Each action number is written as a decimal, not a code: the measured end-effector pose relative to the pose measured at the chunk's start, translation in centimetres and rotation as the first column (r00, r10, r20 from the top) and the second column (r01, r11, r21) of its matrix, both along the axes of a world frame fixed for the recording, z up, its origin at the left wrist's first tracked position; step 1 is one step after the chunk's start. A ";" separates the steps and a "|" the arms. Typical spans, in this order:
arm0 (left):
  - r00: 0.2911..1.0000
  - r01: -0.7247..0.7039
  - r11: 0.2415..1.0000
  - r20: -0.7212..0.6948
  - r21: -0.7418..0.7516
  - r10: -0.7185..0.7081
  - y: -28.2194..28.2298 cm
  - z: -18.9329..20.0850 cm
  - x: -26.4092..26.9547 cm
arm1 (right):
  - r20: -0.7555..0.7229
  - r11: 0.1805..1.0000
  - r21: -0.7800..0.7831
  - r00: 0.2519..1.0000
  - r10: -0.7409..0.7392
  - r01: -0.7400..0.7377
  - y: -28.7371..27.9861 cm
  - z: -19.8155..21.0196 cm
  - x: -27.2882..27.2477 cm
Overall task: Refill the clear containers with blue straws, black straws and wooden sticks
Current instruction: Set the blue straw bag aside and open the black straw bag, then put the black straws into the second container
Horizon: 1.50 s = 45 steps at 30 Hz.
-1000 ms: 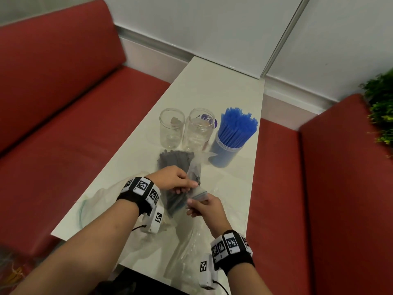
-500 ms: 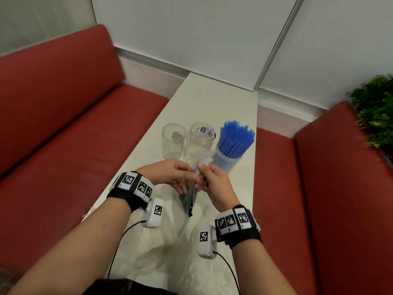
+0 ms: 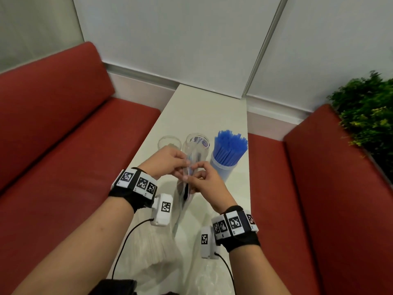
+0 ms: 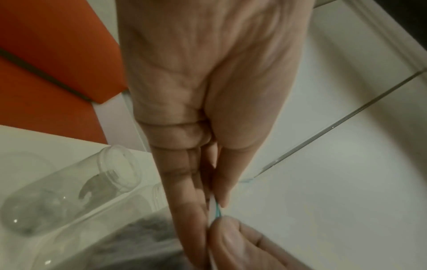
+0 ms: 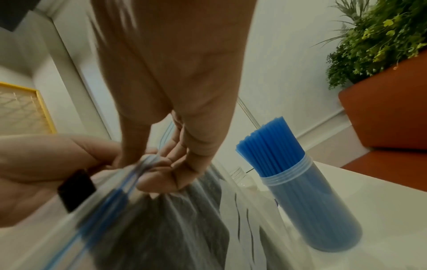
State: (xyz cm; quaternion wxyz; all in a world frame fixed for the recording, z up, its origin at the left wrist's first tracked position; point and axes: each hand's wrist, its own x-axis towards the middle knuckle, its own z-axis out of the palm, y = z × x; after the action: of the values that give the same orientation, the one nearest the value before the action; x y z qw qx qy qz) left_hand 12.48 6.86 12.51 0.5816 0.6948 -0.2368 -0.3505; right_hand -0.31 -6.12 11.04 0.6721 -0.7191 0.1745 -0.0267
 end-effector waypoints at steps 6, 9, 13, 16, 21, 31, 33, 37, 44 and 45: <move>0.989 -0.002 0.995 -0.147 -0.103 -0.013 -0.2 -1.3 0.2 | -0.005 0.996 -0.057 0.997 -0.076 0.075 -0.6 0.6 0.1; 0.942 -0.086 0.979 -0.336 -0.187 0.018 0.2 -1.9 1.0 | -0.005 0.967 0.030 0.967 -0.253 0.253 -1.7 0.2 -0.3; 0.659 -0.379 0.907 -0.742 -0.185 0.124 1.6 -2.2 3.1 | -0.054 0.817 0.268 0.854 -0.517 0.511 -3.8 -1.0 -1.2; 0.425 -0.353 0.916 -0.905 -0.188 -0.021 1.9 -2.3 3.2 | -0.074 0.729 0.437 0.829 -0.555 0.527 -3.7 -1.7 -1.0; 0.716 -0.106 0.989 -0.698 -0.107 0.001 2.8 -2.5 3.0 | -0.213 0.406 0.767 0.794 -0.569 0.497 -3.7 -1.4 -0.3; 0.981 -0.192 0.981 -0.035 0.031 0.193 1.5 -2.7 2.8 | -0.094 0.909 0.322 0.964 -0.248 0.265 -1.7 -2.2 0.5; 0.945 -0.290 0.956 -0.146 0.039 0.292 0.7 -2.9 2.7 | -0.126 0.937 0.226 0.961 -0.244 0.268 -1.4 -2.7 0.5; 0.837 -0.338 0.941 -0.454 0.006 0.304 -0.5 -3.5 1.7 | -0.209 0.892 0.292 0.933 -0.291 0.344 -0.6 -3.1 0.6; 0.867 -0.125 0.986 -0.470 0.110 0.163 0.0 -5.5 -0.1 | -0.262 0.635 0.614 0.880 -0.395 0.468 -0.5 -3.6 0.6; 0.870 -0.059 0.992 -0.482 0.109 0.105 0.1 -5.6 -0.2 | -0.289 0.576 0.658 0.869 -0.401 0.485 -0.5 -3.8 0.6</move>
State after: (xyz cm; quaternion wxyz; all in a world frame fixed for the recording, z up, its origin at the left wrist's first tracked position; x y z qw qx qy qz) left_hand 12.26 6.99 6.90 0.6048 0.6195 -0.0373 -0.4991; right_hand 0.28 -6.66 7.25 0.8574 -0.3354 0.3810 -0.0854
